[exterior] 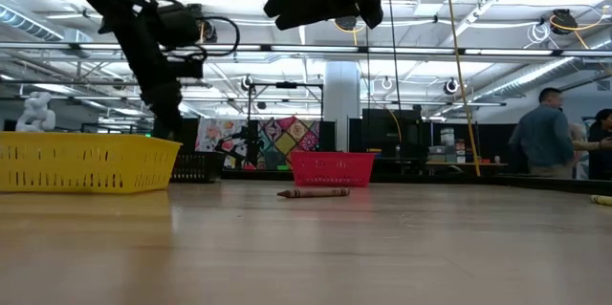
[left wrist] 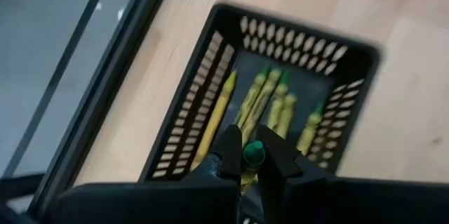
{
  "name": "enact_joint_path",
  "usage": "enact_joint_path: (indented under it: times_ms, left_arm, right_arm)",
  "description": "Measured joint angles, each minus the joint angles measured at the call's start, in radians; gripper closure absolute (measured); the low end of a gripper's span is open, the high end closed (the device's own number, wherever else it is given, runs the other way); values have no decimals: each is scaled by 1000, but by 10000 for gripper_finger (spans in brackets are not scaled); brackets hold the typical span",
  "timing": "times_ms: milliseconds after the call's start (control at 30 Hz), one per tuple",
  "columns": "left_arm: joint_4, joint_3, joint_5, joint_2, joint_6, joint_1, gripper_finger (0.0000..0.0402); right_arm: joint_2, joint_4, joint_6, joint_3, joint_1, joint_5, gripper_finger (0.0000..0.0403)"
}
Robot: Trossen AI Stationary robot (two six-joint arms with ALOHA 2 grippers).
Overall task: Sort crayons
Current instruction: Put the green crayon into the black basket, then put the brown crayon into the yellow basket
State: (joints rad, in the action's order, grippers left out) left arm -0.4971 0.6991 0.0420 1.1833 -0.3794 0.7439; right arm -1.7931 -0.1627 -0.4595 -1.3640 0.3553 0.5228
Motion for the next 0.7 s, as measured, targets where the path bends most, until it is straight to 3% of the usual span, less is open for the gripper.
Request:
enact_joint_path:
  times_ms: [333,700]
  left_arm:
    - [-12,0,34,100,7,10,387]
    - [-10,1,34,119,8,5,332]
  right_arm:
    - [0,0,0,0,0,0,307]
    - [0,-12,0,0,0,-3,307]
